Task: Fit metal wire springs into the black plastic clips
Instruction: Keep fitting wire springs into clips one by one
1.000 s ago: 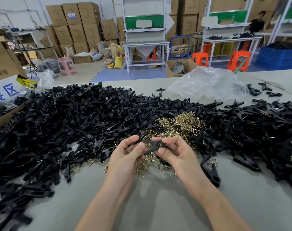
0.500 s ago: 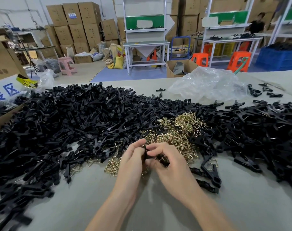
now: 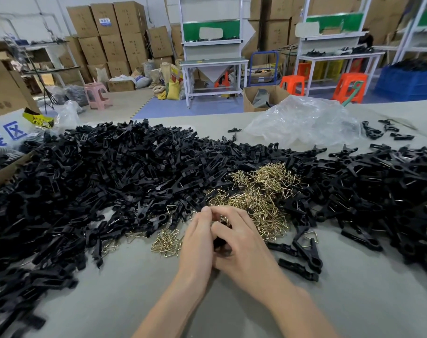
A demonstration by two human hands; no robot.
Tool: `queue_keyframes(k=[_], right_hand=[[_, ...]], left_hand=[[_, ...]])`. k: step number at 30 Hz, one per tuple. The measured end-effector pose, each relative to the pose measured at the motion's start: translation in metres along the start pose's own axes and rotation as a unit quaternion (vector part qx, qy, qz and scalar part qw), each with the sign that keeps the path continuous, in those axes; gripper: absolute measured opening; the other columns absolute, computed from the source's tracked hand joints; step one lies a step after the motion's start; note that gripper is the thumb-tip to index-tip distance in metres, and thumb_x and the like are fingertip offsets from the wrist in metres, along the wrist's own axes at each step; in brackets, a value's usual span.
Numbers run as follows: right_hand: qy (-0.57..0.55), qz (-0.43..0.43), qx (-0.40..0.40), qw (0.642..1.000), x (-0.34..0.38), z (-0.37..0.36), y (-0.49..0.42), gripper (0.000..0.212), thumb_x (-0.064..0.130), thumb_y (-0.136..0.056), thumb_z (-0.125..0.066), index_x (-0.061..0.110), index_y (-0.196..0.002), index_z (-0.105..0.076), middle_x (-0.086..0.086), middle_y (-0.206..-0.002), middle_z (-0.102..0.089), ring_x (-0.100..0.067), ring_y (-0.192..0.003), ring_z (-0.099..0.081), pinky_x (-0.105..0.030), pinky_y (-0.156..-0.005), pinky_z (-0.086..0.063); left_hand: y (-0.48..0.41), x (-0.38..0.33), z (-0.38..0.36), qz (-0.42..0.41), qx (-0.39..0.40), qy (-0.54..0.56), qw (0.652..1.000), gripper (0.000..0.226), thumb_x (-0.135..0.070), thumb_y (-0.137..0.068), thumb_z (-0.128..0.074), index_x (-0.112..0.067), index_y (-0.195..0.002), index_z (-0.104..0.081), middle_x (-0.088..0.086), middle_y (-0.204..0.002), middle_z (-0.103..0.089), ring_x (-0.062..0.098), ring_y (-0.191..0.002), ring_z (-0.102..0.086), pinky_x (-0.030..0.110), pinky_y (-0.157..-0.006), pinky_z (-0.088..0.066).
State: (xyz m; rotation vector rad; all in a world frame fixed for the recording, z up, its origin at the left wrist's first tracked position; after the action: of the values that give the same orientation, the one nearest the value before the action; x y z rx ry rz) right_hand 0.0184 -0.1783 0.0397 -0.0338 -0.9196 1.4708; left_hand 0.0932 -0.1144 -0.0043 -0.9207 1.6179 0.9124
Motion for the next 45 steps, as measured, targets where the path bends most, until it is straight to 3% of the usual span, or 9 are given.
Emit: queue_keyframes(k=[9,13,20,29,33,35,38,42,45], right_hand=[[-0.014,-0.013,0.015,1.0,-0.002,-0.003,0.0,0.016,0.022,-0.083,-0.067,0.021,-0.094,-0.056,0.007,-0.143,-0.047,-0.014,-0.134,-0.039,-0.041,-0.108,-0.041],[0.003,-0.001,-0.004,1.0,0.0,-0.001,0.001,0.012,0.03,-0.091,-0.056,0.023,-0.1,-0.057,0.009,-0.143,-0.047,-0.01,-0.133,-0.04,-0.036,-0.109,-0.041],[0.02,-0.01,-0.099,0.995,-0.005,0.02,0.005,0.03,0.038,-0.102,-0.052,0.028,-0.13,-0.06,0.017,-0.121,-0.063,-0.005,-0.115,-0.052,-0.028,-0.098,-0.047],[-0.05,-0.09,-0.105,0.989,-0.007,0.046,0.011,0.023,0.035,-0.101,-0.058,0.029,-0.121,-0.068,0.019,-0.113,-0.06,0.0,-0.101,-0.06,-0.015,-0.089,-0.047],[-0.141,-0.155,-0.278,0.938,-0.028,0.134,0.006,0.028,0.038,-0.094,-0.066,0.034,-0.122,-0.063,0.018,-0.106,-0.068,-0.001,-0.094,-0.067,-0.015,-0.082,-0.052],[-0.227,-0.221,-0.419,0.851,-0.056,0.188,0.007,0.06,0.044,-0.088,-0.071,0.03,-0.14,-0.045,0.013,-0.109,-0.069,-0.003,-0.096,-0.069,-0.023,-0.092,-0.054],[-0.313,-0.304,-0.49,0.754,-0.081,0.216,0.014,0.092,0.041,-0.092,-0.072,0.016,-0.159,-0.014,0.001,-0.114,-0.069,0.002,-0.083,-0.07,-0.029,-0.09,-0.056],[-0.293,-0.388,-0.436,0.757,-0.072,0.155,0.031,0.088,0.045,-0.096,-0.065,0.024,-0.16,-0.009,0.003,-0.139,-0.056,-0.015,-0.111,-0.066,-0.036,-0.097,-0.051],[-0.264,-0.388,-0.351,0.81,-0.057,0.093,0.03,0.071,0.034,-0.1,-0.057,0.031,-0.159,-0.017,0.011,-0.146,-0.045,-0.004,-0.114,-0.06,-0.025,-0.088,-0.049]], left_hand=[[0.002,-0.006,-0.001,-0.011,0.013,0.009,1.0,0.035,-0.039,-0.104,-0.049,-0.017,-0.087,-0.07,0.012,-0.083,-0.066,0.018,-0.074,-0.064,0.04,-0.07,-0.052],[0.002,-0.007,-0.003,0.004,0.038,0.045,0.998,0.039,-0.046,-0.096,-0.058,-0.009,-0.098,-0.07,0.023,-0.101,-0.069,0.028,-0.088,-0.066,0.046,-0.082,-0.052],[-0.006,-0.002,0.004,0.007,0.074,0.051,0.996,0.044,-0.061,-0.076,-0.061,-0.029,-0.104,-0.071,0.004,-0.099,-0.074,0.02,-0.086,-0.068,0.042,-0.081,-0.046],[0.001,-0.014,0.003,-0.069,0.14,0.001,0.988,0.053,-0.061,-0.078,-0.061,-0.041,-0.127,-0.063,0.003,-0.115,-0.072,0.019,-0.1,-0.068,0.04,-0.088,-0.048],[0.01,-0.024,0.003,-0.126,0.136,-0.05,0.981,0.035,-0.054,-0.092,-0.053,-0.04,-0.122,-0.064,0.002,-0.117,-0.073,0.017,-0.113,-0.067,0.041,-0.095,-0.048],[0.011,-0.028,0.007,-0.139,0.123,-0.061,0.981,0.027,-0.049,-0.098,-0.053,-0.039,-0.119,-0.066,0.003,-0.112,-0.074,0.016,-0.112,-0.066,0.04,-0.095,-0.047],[0.013,-0.03,0.01,-0.151,0.101,-0.08,0.98,0.026,-0.042,-0.098,-0.047,-0.038,-0.113,-0.068,0.003,-0.101,-0.074,0.015,-0.103,-0.068,0.038,-0.093,-0.048],[0.01,-0.035,0.019,-0.181,0.029,-0.118,0.976,0.024,-0.025,-0.105,-0.045,-0.033,-0.11,-0.067,-0.005,-0.093,-0.074,0.004,-0.09,-0.067,0.031,-0.085,-0.047],[0.005,-0.04,0.032,-0.2,-0.03,-0.153,0.967,0.022,-0.021,-0.105,-0.047,-0.034,-0.108,-0.064,-0.015,-0.091,-0.072,-0.005,-0.08,-0.064,0.018,-0.074,-0.044]])
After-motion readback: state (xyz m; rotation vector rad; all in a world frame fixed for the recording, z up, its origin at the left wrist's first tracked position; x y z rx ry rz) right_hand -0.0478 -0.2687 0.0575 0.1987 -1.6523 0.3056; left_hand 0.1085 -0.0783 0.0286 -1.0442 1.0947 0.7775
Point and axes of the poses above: each hand's wrist, its own y-axis away from the middle knuckle, its own z-axis out of the back of the hand, x = y × z, the point moved 7 cm from there along -y, towards the middle knuckle
